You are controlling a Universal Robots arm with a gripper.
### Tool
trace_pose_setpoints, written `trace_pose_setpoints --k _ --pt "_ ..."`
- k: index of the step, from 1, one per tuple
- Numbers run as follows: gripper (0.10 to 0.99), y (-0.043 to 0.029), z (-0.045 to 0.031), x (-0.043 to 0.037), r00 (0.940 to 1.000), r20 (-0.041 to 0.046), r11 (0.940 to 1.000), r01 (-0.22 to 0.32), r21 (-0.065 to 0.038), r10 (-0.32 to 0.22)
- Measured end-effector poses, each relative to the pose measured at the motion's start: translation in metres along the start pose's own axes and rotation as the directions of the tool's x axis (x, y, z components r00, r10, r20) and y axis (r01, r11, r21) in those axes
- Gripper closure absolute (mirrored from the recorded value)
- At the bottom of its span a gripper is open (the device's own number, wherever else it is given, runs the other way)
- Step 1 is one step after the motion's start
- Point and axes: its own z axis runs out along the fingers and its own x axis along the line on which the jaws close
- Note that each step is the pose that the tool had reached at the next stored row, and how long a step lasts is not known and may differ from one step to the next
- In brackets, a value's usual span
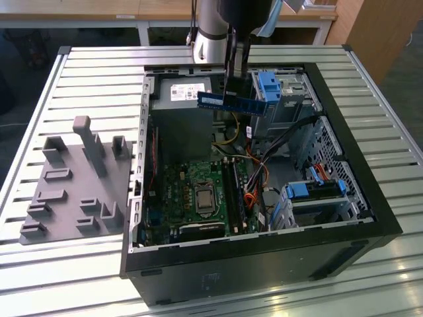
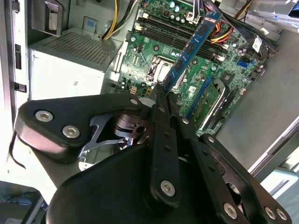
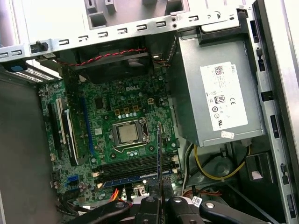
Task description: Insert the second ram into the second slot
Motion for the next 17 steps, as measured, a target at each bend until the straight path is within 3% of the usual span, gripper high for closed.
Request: trace_pose_setpoints --k 17 --pt "0.949 0.0 0.0 0.0 0.9984 0.0022 0.9984 -0.056 0.001 0.056"
